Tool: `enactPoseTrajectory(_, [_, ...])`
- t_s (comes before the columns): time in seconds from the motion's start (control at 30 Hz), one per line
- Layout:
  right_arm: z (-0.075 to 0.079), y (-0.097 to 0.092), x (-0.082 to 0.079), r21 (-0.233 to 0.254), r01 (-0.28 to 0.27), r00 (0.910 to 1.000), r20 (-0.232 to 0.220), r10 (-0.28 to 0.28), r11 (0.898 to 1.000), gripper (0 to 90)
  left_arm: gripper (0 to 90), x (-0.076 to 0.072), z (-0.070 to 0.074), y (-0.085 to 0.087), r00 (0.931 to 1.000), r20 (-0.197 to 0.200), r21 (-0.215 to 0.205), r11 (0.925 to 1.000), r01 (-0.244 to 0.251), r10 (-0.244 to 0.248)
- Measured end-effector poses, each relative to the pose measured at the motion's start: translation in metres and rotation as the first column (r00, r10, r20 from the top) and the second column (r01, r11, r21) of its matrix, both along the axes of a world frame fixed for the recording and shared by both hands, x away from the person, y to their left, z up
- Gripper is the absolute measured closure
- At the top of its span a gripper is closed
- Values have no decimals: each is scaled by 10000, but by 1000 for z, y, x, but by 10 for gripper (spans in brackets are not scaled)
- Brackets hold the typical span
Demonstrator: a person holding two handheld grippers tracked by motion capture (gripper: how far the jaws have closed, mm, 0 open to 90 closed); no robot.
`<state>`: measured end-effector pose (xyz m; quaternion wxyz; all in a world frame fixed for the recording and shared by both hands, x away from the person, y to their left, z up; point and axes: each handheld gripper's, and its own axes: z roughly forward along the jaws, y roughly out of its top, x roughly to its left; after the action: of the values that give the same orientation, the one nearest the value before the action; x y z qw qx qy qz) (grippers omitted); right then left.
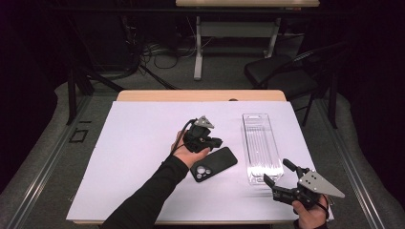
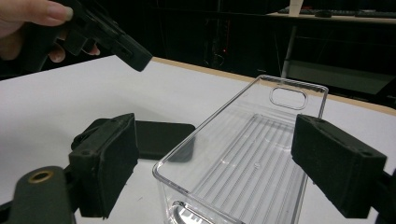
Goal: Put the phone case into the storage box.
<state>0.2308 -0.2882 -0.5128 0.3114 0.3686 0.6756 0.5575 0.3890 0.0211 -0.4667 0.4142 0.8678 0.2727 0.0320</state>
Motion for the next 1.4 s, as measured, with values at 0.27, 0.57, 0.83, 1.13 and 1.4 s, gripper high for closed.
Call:
enactPoseTrajectory(0.27, [-1,-1,1,25,17,10000,-24,-17,10000,140,900,7,-13,-18,9999,-165,231,9997,-5,9])
enactPoseTrajectory(0.57, [-1,-2,1,23,-20,10000,-47,20,10000,141,900,15,-30,-37,9995,-307,586,9982,114,-96])
enactPoseTrajectory(0.83, [-2,-3,1,83,1,10000,-43,-1,10000,141,900,21,-47,-54,9978,-609,889,9956,311,-257])
enactPoseTrajectory(1.13, [-2,-4,1,83,-41,10000,-69,42,10000,140,900,24,-61,-70,9954,-926,1188,9922,370,-260])
enactPoseTrajectory(1.4, [-1,-5,1,115,-60,10000,-71,60,9999,141,900,27,-68,-76,9947,-1000,1313,9907,369,-238])
